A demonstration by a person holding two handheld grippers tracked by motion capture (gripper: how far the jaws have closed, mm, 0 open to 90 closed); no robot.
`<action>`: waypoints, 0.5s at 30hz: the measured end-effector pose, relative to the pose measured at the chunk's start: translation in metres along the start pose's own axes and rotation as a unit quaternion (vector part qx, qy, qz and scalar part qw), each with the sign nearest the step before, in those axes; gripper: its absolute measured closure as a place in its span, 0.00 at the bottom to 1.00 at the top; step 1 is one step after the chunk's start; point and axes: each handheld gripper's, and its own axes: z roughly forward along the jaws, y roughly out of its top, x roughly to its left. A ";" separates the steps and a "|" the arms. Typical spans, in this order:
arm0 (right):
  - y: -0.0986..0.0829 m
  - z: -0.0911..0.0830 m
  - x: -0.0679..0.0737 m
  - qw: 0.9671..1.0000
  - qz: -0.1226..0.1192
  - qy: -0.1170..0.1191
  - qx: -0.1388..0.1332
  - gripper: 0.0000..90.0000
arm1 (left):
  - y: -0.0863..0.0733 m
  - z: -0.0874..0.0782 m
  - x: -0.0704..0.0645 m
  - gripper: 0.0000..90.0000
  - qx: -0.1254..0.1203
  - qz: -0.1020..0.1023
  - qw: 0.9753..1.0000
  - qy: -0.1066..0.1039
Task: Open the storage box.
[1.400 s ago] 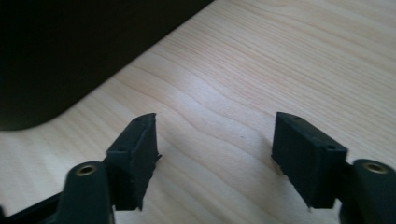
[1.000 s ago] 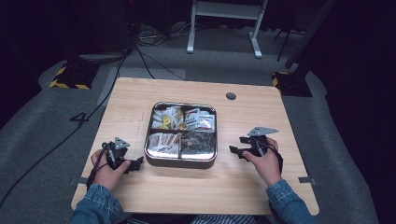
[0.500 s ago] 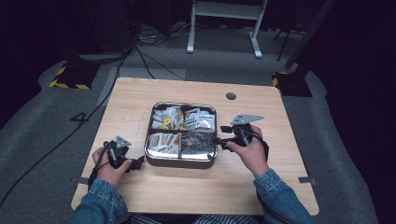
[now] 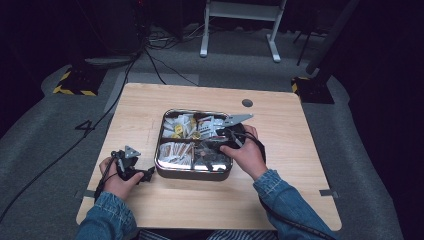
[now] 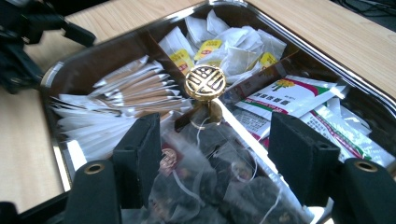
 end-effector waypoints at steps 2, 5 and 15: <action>0.004 0.008 0.000 1.000 -0.003 0.000 0.008 0.39 | 0.000 0.000 0.000 0.00 0.000 0.000 1.000 0.000; 0.010 0.019 0.002 1.000 -0.008 0.007 0.018 0.39 | 0.000 0.000 0.000 0.00 -0.001 0.001 1.000 0.001; 0.022 0.060 0.007 0.999 -0.017 0.021 0.045 0.43 | -0.001 0.000 -0.002 0.01 -0.001 0.010 1.000 -0.005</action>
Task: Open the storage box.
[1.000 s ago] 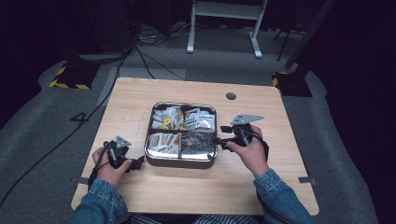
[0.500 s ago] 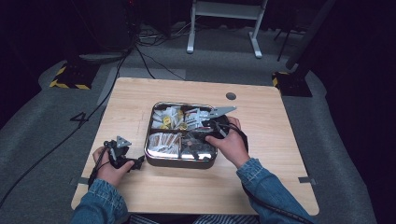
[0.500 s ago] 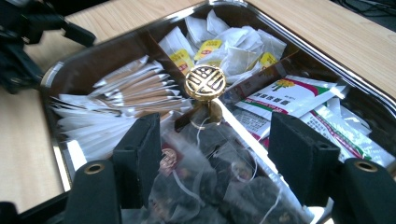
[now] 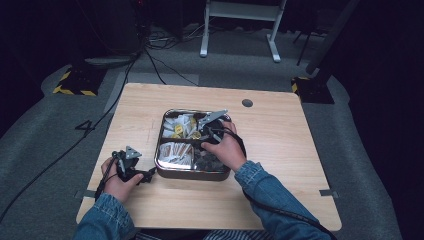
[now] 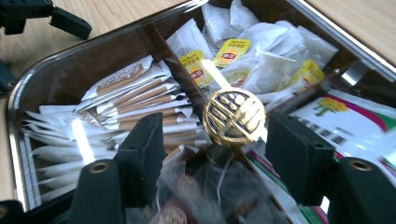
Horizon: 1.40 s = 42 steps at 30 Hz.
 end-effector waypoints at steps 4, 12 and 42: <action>-0.001 0.008 -0.005 1.000 0.008 -0.002 0.005 0.54 | 0.000 0.000 0.000 0.01 0.000 0.001 1.000 0.001; 0.002 0.013 -0.006 1.000 -0.006 -0.013 0.005 0.65 | -0.001 -0.001 -0.002 0.01 0.000 -0.005 1.000 0.004; 0.015 -0.019 -0.007 0.999 -0.020 -0.020 -0.022 0.65 | -0.001 -0.001 -0.002 0.01 0.001 -0.002 1.000 0.001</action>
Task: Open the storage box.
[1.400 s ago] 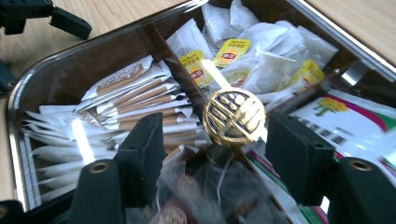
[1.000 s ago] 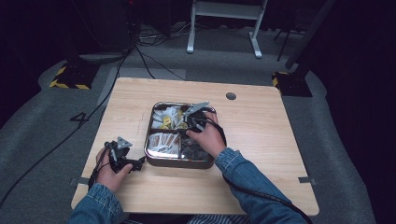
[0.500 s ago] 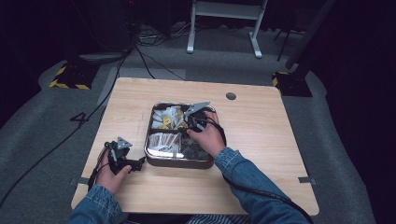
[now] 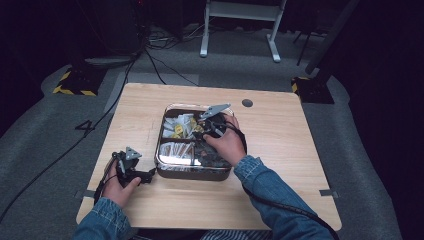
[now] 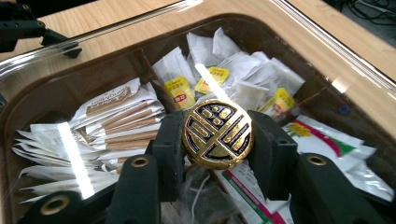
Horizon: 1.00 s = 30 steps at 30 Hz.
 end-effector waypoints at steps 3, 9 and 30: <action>0.000 -0.010 -0.003 1.000 0.007 -0.003 -0.009 0.65 | 0.000 0.000 0.000 0.01 0.000 0.001 1.000 -0.001; -0.006 -0.032 -0.013 1.000 0.008 -0.020 -0.020 0.65 | 0.000 0.000 0.000 0.00 0.000 -0.001 1.000 -0.002; -0.051 -0.118 -0.065 0.993 0.058 -0.097 -0.040 0.65 | 0.001 0.001 0.002 0.00 0.000 -0.001 1.000 -0.002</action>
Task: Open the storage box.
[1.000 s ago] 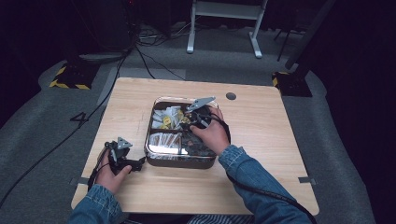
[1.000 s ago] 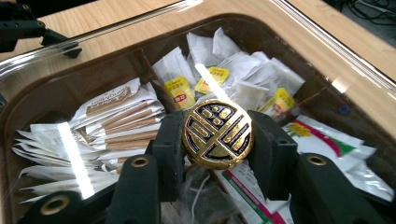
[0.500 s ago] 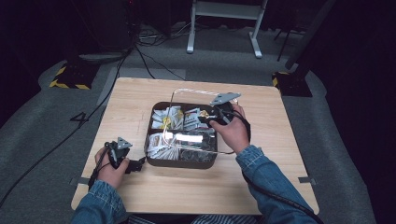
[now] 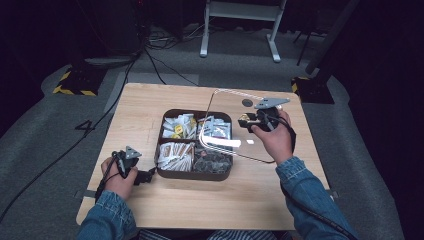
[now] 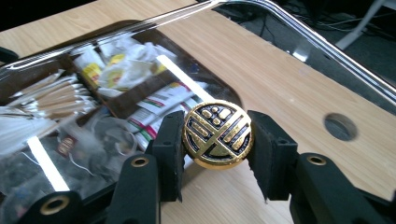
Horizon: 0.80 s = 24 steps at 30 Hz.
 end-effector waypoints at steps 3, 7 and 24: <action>-0.005 -0.009 -0.010 1.000 0.009 -0.010 0.000 0.65 | 0.000 0.000 0.000 0.00 0.000 0.000 1.000 0.000; -0.011 -0.020 -0.021 1.000 0.017 -0.022 0.003 0.65 | 0.000 0.000 0.000 0.00 0.000 0.000 1.000 0.000; -0.041 -0.044 -0.061 0.996 0.054 -0.066 0.024 0.65 | 0.000 0.000 -0.001 0.00 0.000 -0.002 1.000 0.003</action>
